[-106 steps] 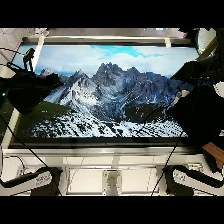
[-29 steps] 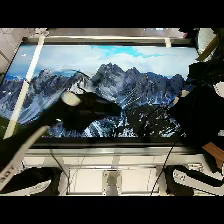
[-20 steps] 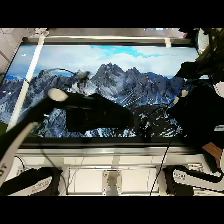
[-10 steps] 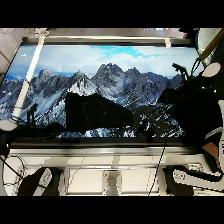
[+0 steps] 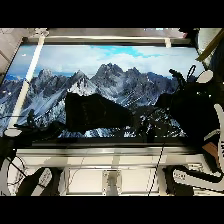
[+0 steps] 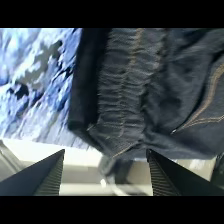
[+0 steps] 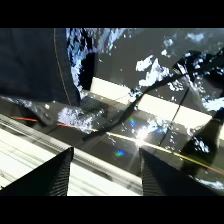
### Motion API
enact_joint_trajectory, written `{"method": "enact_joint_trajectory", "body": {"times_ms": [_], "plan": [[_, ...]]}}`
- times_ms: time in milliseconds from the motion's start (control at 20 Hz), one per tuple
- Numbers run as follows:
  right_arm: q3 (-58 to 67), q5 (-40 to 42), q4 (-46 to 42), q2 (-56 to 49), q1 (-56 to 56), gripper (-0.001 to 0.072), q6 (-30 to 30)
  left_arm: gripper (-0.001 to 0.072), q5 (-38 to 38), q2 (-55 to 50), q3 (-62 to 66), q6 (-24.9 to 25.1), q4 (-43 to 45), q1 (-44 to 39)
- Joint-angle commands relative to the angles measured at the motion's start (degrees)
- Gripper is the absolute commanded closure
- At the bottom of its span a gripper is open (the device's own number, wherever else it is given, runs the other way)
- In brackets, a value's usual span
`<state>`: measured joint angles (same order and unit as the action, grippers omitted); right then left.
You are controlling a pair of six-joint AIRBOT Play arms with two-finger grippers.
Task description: Fold the clothes and pants, and hang the long-sleeved shirts on hangers.
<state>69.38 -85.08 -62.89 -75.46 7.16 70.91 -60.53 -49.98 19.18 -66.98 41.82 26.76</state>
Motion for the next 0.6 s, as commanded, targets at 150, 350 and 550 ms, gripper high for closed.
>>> {"method": "enact_joint_trajectory", "body": {"times_ms": [150,350,550], "plan": [[-7.89,2.56,0.15,2.99,0.0,0.0244,-1.86,0.0214,-1.16,-6.51,-0.46,0.33,-8.28,-0.04],[-12.59,4.09,1.86,3.39,0.0,0.0244,-2.05,0.0214,4.35,-6.88,-0.46,0.31,-12.79,-4.48],[-13.46,4.83,3.23,3.41,-0.04,0.0244,-2.12,0.0214,10.69,-6.91,-0.46,-0.5,-12.76,-12.26]]}}
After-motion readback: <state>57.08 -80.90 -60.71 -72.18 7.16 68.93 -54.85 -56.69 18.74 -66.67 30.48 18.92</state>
